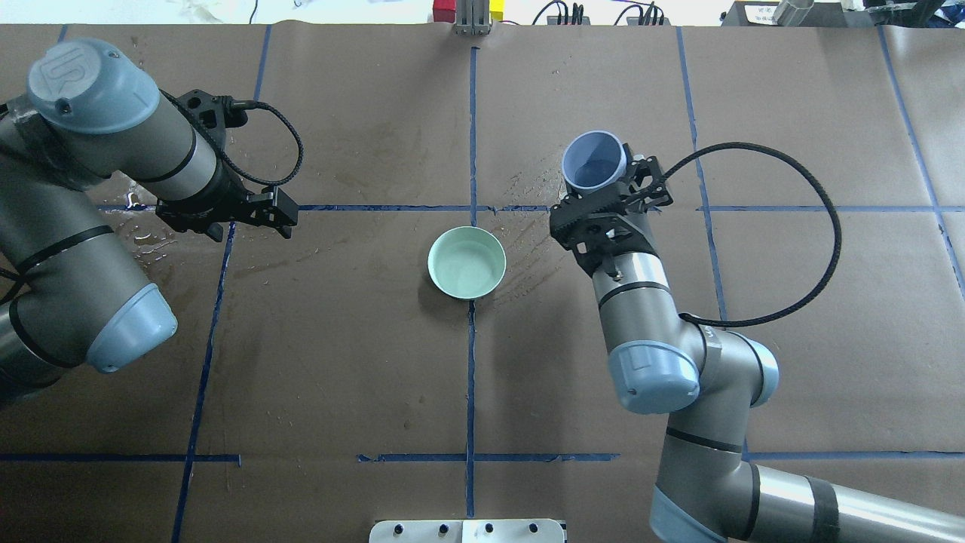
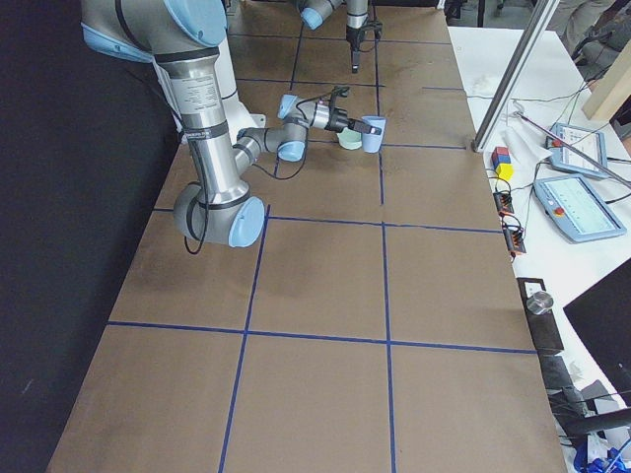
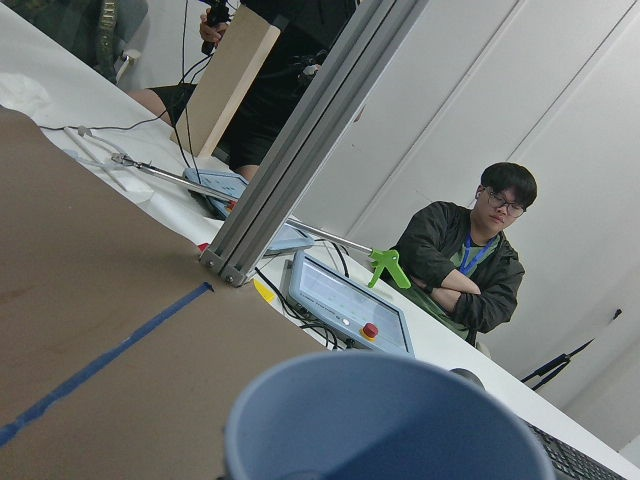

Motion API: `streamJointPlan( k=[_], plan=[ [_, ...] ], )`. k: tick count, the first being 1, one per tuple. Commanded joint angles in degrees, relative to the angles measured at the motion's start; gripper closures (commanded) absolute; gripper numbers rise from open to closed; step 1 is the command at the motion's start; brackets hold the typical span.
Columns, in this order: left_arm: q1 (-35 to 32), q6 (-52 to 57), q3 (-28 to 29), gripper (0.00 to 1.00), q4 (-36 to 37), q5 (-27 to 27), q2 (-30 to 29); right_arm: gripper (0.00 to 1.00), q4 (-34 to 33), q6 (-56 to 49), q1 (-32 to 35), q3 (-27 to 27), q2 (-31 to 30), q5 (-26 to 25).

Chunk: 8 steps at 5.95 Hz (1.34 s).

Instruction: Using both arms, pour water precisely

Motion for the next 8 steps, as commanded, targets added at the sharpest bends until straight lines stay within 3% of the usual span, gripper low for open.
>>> streamJointPlan(
  k=[1,3,6,8],
  plan=[
    [0.0,0.0,-0.09,0.0,-0.06,0.0,-0.03,1.0,-13.81,0.14,-2.38,-0.29,5.29,-1.72],
    [0.0,0.0,0.0,0.0,-0.06,0.0,-0.03,1.0,-17.74,0.14,-4.23,-1.95,5.83,-2.96],
    [0.0,0.0,-0.09,0.0,-0.06,0.0,-0.03,1.0,-18.19,-0.21,-5.64,-10.12,11.18,-6.64],
    [-0.08,0.0,-0.09,0.0,-0.06,0.0,-0.03,1.0,-20.99,-9.03,-5.99,-10.05,11.89,-9.88]
  ],
)
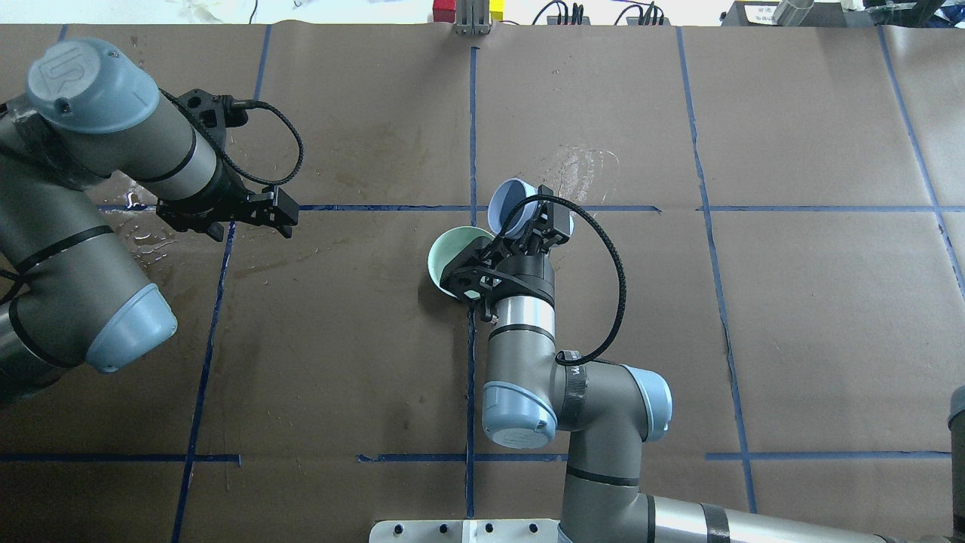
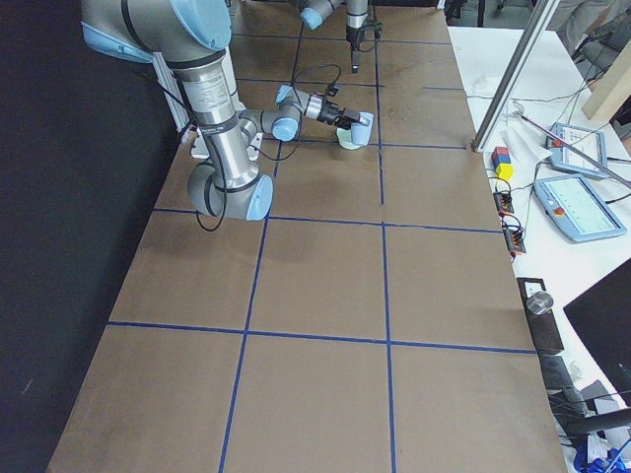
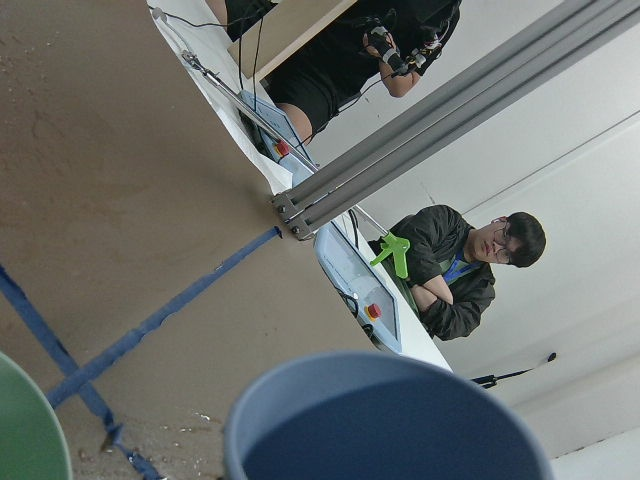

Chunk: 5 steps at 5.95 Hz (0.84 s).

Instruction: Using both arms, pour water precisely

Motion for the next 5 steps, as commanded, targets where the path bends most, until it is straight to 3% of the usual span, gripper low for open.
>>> streamJointPlan(
  k=[1,5],
  plan=[
    [0.02,0.0,0.0,0.0,0.0,0.0,0.0,1.0,-1.31,-8.04,-0.59,-0.27,0.57,-2.76],
    [0.02,0.0,0.0,0.0,0.09,0.0,0.0,1.0,-5.96,-16.58,-1.03,-0.18,0.75,-5.49]
  ],
)
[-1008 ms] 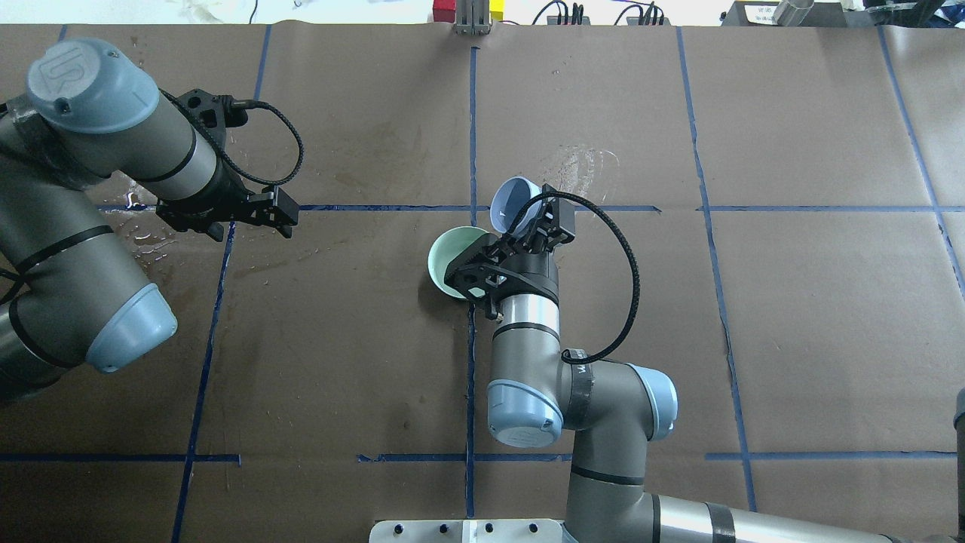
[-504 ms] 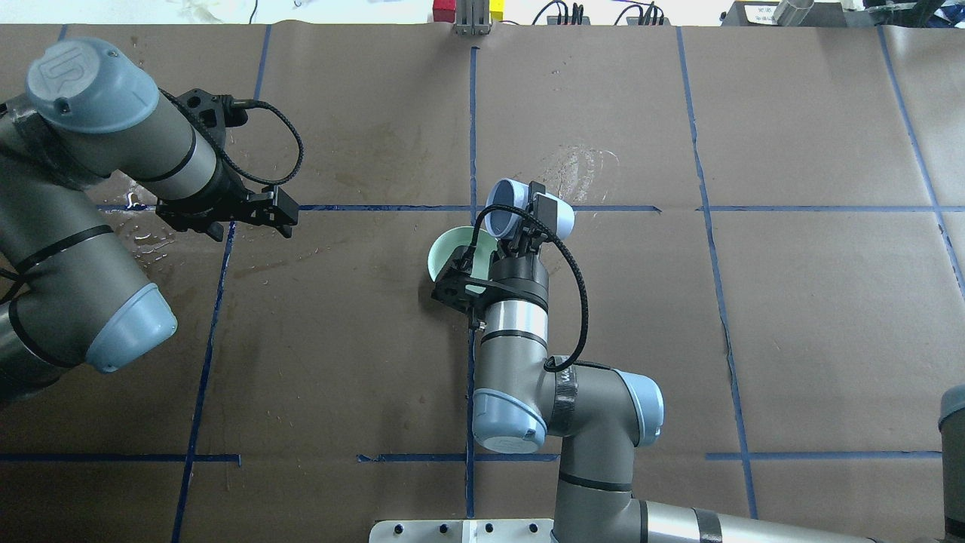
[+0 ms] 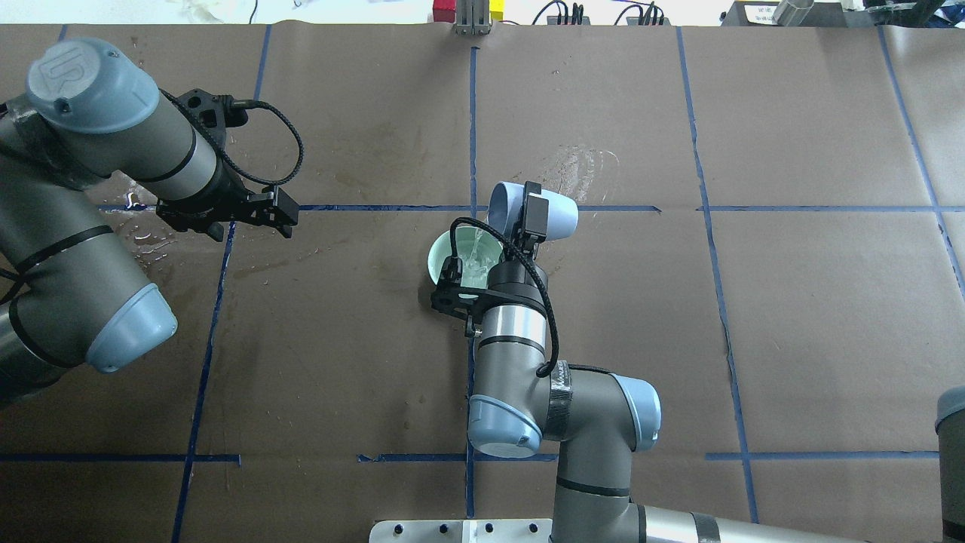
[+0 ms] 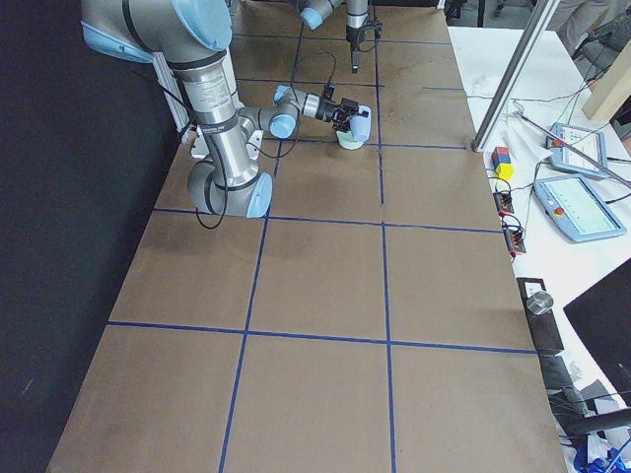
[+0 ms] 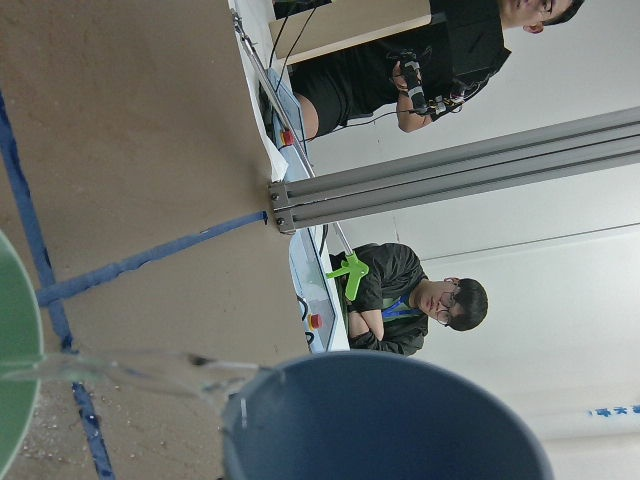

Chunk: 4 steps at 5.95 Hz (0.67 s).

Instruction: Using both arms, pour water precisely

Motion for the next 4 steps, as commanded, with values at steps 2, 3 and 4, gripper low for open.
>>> streamJointPlan(
  k=[2,3,4],
  plan=[
    [-0.08,0.0,0.0,0.0,-0.02,-0.09,0.0,1.0,-1.25,-3.74,-0.11,-0.06,0.05,-1.01],
    [0.0,0.0,0.0,0.0,-0.02,0.0,0.0,1.0,-1.25,-3.83,-0.11,-0.06,0.05,-1.1],
    [-0.08,0.0,0.0,0.0,-0.02,-0.09,0.0,1.0,-1.95,-3.92,-0.11,0.03,0.05,-1.28]
  ],
)
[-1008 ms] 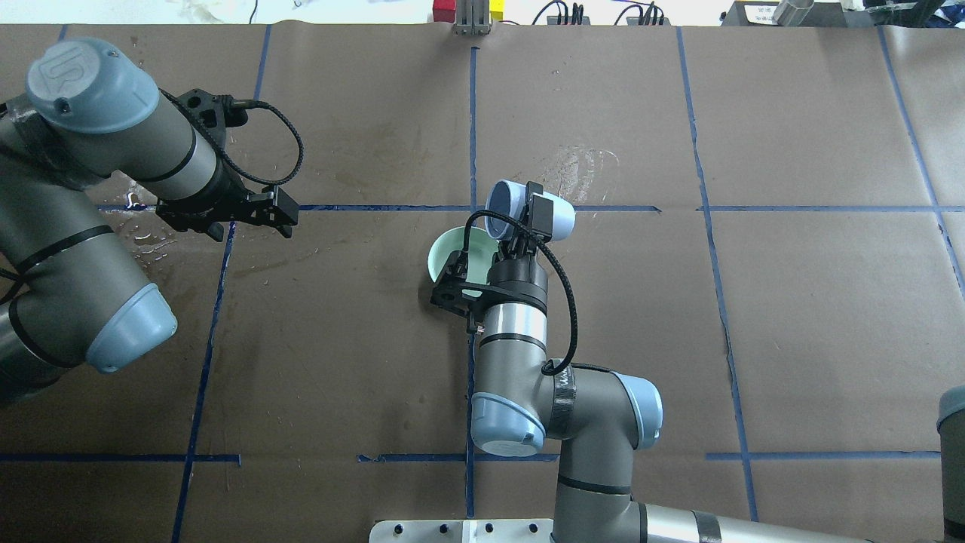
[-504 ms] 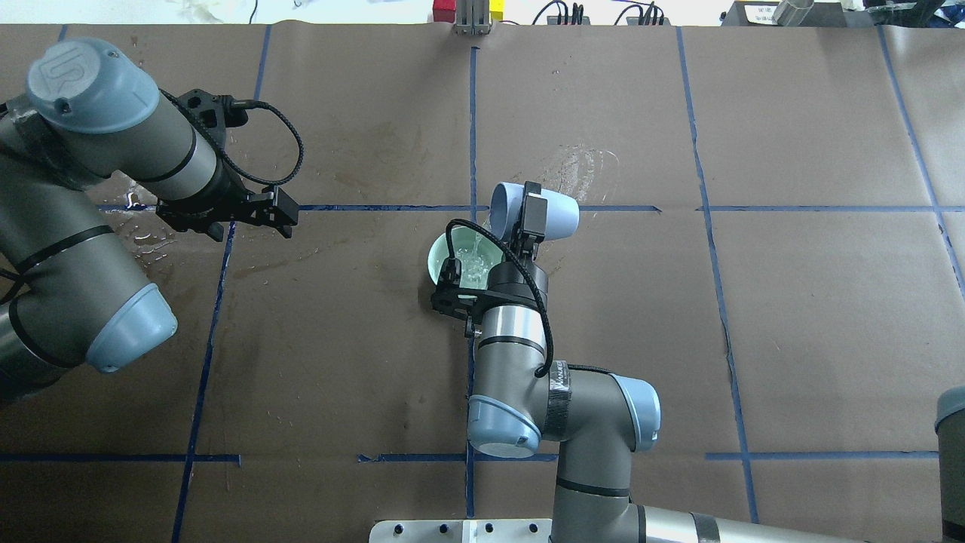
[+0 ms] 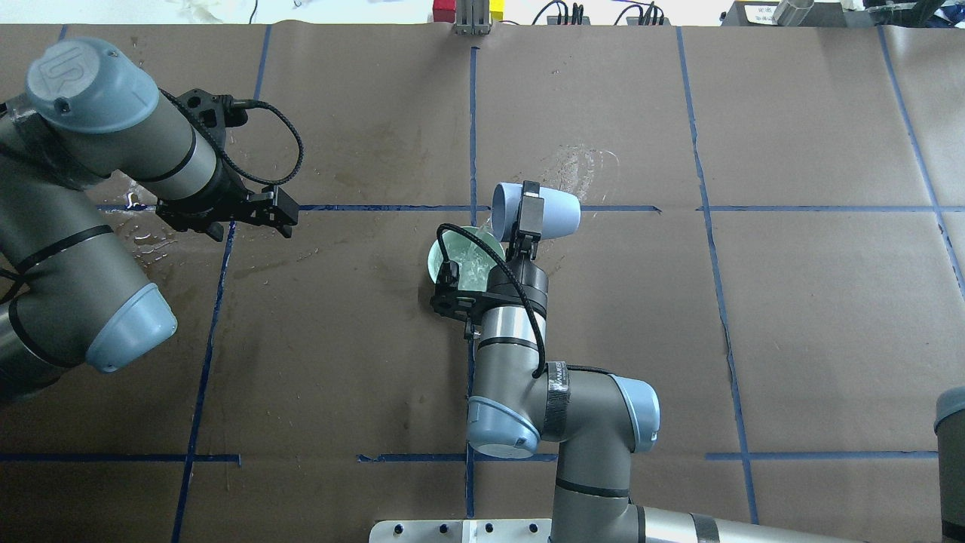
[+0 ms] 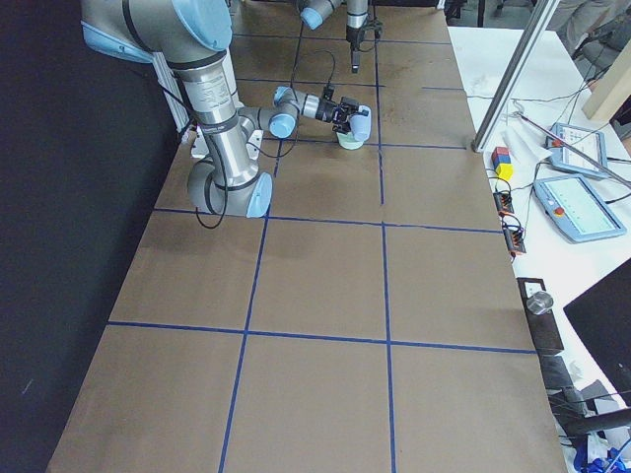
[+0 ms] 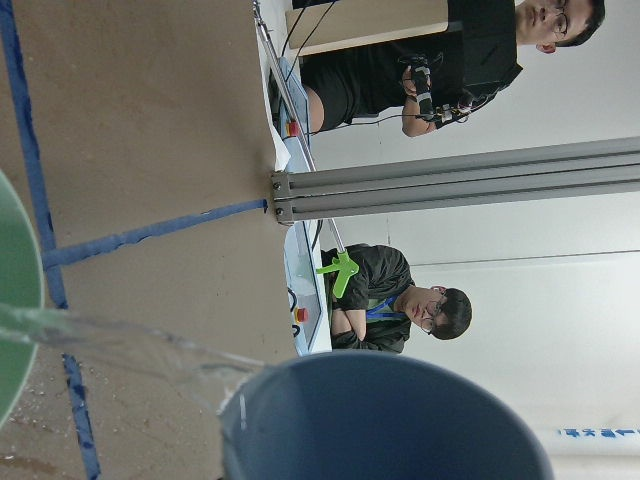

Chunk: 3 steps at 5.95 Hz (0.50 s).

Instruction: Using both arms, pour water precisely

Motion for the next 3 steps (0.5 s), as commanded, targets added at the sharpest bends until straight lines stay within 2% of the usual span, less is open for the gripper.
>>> streamJointPlan(
  k=[1,3],
  plan=[
    [0.04,0.0,-0.09,0.0,0.0,-0.05,0.0,1.0,-1.35,-0.23,-0.01,0.06,0.08,-0.69],
    [0.04,0.0,-0.09,0.0,0.0,-0.05,0.0,1.0,-1.8,-0.32,-0.18,-0.02,-0.01,-1.39]
  ],
)
